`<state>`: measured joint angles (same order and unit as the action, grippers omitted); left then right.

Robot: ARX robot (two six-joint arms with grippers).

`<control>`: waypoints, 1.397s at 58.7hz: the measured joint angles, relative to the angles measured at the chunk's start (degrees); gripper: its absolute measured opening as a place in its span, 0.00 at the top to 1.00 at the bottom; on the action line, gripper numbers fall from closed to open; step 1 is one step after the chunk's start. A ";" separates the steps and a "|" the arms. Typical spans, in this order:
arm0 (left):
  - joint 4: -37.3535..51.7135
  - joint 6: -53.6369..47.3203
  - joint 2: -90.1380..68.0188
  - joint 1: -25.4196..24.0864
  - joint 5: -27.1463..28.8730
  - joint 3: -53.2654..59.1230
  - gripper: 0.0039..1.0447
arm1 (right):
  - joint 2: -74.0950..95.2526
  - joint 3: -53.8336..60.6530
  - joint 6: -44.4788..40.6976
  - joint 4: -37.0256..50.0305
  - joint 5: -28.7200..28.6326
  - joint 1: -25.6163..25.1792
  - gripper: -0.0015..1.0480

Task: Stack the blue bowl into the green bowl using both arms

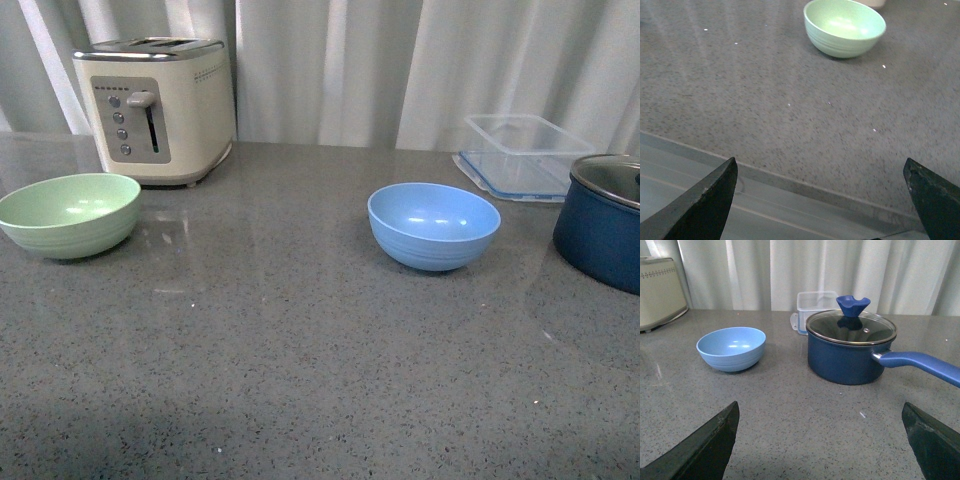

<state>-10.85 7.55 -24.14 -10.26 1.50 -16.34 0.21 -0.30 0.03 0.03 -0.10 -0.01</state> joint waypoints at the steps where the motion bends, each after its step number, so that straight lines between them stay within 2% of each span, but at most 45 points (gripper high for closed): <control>1: 0.15 0.09 -1.05 -0.48 -0.66 -0.87 0.06 | 0.00 0.00 0.00 0.00 0.00 0.00 0.10; 6: 2.12 1.44 -8.96 -2.93 -3.85 -7.91 0.06 | 0.00 0.00 0.00 0.00 0.00 0.00 0.10; 13: 1.49 4.57 -20.24 -3.37 -7.02 -16.87 0.06 | 0.00 0.00 0.00 0.00 0.02 0.00 0.10; 27: -1.95 9.55 -43.76 0.35 -2.54 -33.66 0.06 | 0.00 0.00 0.00 0.00 0.02 0.00 0.10; 50: -7.96 14.01 -69.96 4.68 -1.09 -55.34 0.06 | 0.00 0.00 -0.02 0.00 0.02 0.00 0.10; 59: -9.64 14.80 -75.91 4.04 0.39 -59.98 0.06 | 0.00 0.00 -0.02 0.00 0.02 0.00 0.10; 82: -10.32 16.76 -83.54 3.02 -0.35 -65.70 0.06 | 0.00 0.00 0.00 0.00 0.00 0.00 0.10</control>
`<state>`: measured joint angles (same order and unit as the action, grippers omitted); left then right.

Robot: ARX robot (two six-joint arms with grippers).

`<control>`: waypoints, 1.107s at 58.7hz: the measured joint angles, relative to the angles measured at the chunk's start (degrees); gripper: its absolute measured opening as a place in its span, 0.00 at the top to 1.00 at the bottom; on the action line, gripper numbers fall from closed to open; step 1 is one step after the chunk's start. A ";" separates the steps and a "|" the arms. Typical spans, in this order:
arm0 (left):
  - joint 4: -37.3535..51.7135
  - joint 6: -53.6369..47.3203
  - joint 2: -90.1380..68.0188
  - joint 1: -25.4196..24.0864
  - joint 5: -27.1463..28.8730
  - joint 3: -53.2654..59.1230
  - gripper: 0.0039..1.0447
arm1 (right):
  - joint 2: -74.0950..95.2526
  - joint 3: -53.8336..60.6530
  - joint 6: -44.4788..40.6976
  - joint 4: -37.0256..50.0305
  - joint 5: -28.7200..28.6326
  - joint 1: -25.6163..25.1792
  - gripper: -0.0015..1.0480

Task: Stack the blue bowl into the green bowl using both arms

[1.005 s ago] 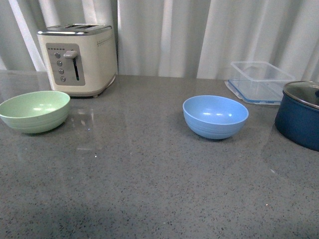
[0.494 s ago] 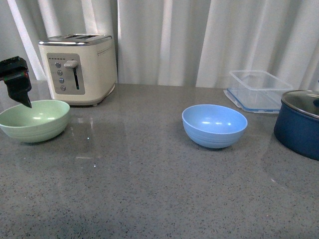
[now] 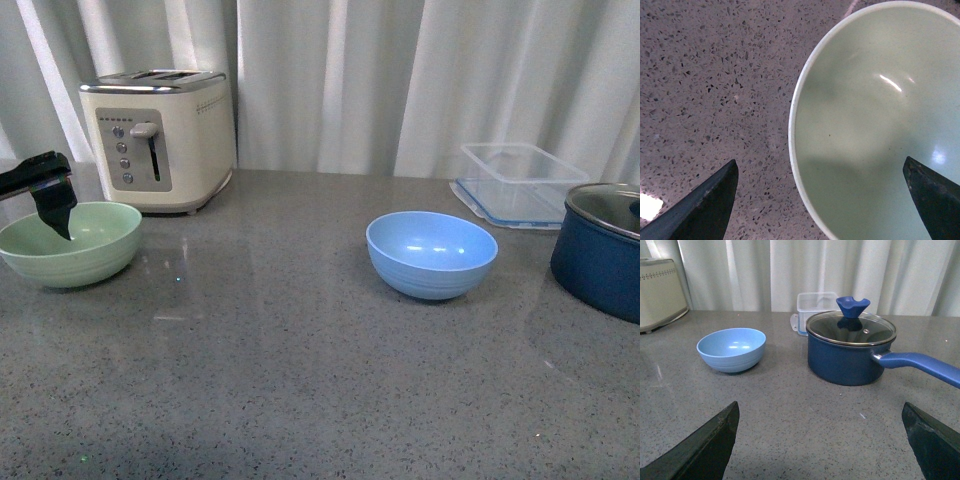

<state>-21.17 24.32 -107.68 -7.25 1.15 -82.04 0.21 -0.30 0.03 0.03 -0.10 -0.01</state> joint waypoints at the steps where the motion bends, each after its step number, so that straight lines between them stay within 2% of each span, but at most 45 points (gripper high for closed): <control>1: -0.13 -0.02 -0.33 -0.07 0.07 -0.17 0.07 | 0.00 0.00 -0.02 0.00 0.02 0.00 0.10; 10: -1.79 1.07 -2.54 -0.39 -0.72 -2.64 0.40 | 0.00 0.00 -0.02 0.00 0.00 0.00 0.10; 34: -5.60 2.82 -2.40 -0.55 -3.89 -3.96 0.97 | 0.00 0.00 0.00 0.00 0.02 0.00 0.10; 40: -6.84 3.28 0.33 0.37 -6.40 -2.91 0.97 | 0.00 0.00 0.00 0.00 0.02 0.00 0.10; 52: -7.34 3.04 8.20 4.11 -7.32 -1.90 0.97 | 0.00 0.00 0.00 0.00 0.02 0.00 0.10; 58: -7.80 2.95 10.43 7.23 -6.75 -3.58 0.97 | 0.00 0.00 0.00 0.00 0.02 0.00 0.10; 65: -8.57 2.75 8.72 13.05 -5.64 -7.39 0.97 | 0.00 0.00 0.00 0.00 0.02 0.00 0.10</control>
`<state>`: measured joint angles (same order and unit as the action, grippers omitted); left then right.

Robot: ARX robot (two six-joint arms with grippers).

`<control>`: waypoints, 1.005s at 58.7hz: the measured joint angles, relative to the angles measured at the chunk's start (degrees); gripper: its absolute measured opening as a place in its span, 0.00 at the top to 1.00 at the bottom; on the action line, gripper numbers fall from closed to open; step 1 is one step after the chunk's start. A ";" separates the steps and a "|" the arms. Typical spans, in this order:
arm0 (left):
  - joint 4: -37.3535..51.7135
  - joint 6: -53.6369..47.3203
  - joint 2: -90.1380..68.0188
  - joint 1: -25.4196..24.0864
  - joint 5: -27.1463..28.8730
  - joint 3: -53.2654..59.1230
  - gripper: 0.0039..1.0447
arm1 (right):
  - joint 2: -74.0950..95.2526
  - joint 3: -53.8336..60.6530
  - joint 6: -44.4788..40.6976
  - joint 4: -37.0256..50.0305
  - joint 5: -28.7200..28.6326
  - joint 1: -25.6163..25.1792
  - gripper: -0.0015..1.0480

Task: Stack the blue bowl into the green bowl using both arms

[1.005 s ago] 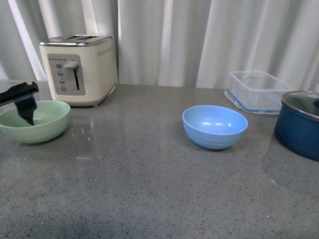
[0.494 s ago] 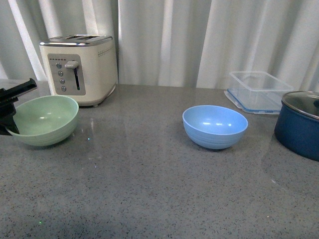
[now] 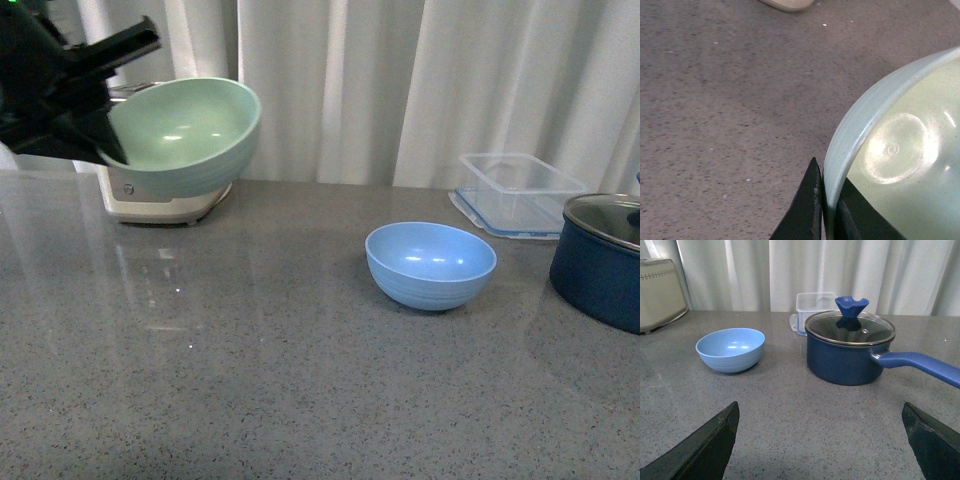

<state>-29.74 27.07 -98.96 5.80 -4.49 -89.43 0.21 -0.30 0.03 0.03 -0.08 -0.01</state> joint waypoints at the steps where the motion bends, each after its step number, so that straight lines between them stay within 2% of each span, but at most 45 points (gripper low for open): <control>1: -0.02 0.00 -0.57 0.68 0.15 -0.42 0.97 | 0.00 0.00 0.00 0.00 0.00 0.00 0.10; 13: -1.14 0.24 -7.26 4.52 2.51 -4.26 0.97 | 0.00 0.00 0.00 0.00 0.00 0.00 0.10; 42: -1.75 2.27 -15.78 7.43 4.74 -5.92 0.97 | 0.00 0.00 0.00 0.00 -0.02 0.00 0.10; 45: -1.70 2.38 -15.78 7.45 4.94 -5.81 0.92 | 0.00 0.00 0.00 0.00 0.00 0.00 0.10; 59: -1.09 2.25 -15.28 6.91 4.39 -5.81 0.56 | 0.00 0.00 0.00 0.00 -0.02 0.00 0.10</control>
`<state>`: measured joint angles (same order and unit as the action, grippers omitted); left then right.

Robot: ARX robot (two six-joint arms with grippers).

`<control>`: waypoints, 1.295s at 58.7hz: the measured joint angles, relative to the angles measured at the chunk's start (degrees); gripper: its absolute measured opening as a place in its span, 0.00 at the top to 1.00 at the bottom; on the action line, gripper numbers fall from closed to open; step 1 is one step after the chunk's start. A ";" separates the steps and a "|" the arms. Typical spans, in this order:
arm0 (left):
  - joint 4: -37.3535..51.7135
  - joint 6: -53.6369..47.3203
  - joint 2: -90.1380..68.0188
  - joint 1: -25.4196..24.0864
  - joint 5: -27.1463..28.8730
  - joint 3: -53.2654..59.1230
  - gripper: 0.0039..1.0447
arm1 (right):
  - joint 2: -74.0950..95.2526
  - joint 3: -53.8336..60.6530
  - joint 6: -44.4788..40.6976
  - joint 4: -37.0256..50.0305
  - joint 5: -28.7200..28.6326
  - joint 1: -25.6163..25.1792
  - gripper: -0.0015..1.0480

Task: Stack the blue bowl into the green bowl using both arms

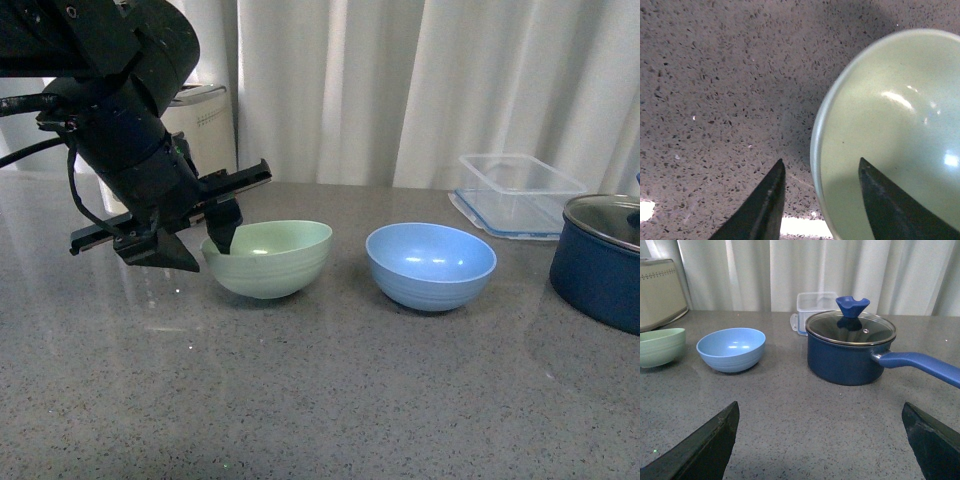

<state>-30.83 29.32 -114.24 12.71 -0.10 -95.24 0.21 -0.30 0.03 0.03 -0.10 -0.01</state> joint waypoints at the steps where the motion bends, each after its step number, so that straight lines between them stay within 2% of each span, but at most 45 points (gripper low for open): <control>1: 0.00 -0.07 0.07 -0.04 0.00 0.00 0.54 | 0.00 0.00 0.00 0.00 0.02 0.00 0.10; 20: 0.07 -0.74 2.62 -0.50 -0.33 0.00 0.05 | 0.00 0.00 0.00 0.00 0.02 0.00 0.10; 29: 1.44 -1.18 4.28 -0.48 0.11 1.16 0.06 | 0.00 0.00 0.00 0.00 0.02 0.00 0.10; 33: 5.25 -3.56 6.75 0.02 4.59 4.17 0.06 | 0.00 0.00 0.00 0.00 0.02 0.00 0.10; 36: 11.82 -6.86 10.25 0.57 9.46 8.68 0.06 | 0.00 0.00 0.00 0.00 0.00 0.00 0.10; 39: 17.64 -10.10 14.01 0.96 12.04 12.74 0.06 | 0.00 0.00 0.00 0.00 0.00 0.00 0.10; 47: 34.75 -12.63 29.68 0.72 8.85 26.34 0.06 | 0.00 0.00 0.00 0.00 0.02 0.00 0.10; 51: 43.65 -12.02 37.29 0.70 10.71 34.25 0.06 | 0.00 0.00 0.00 0.00 0.02 0.00 0.10; 54: 50.49 -15.56 40.89 0.28 12.24 40.28 0.14 | 0.00 0.00 0.00 0.00 0.02 0.00 0.10; 59: 57.35 -23.06 44.85 -1.01 11.41 49.09 0.30 | 0.00 0.00 0.00 0.00 -0.02 0.00 0.10; 76: 65.24 -28.24 53.62 -5.46 7.43 70.23 0.81 | 0.00 0.00 -0.02 0.00 0.02 0.00 0.10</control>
<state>34.41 1.08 -60.62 7.25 7.33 -25.02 0.21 -0.30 0.01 0.03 -0.08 -0.01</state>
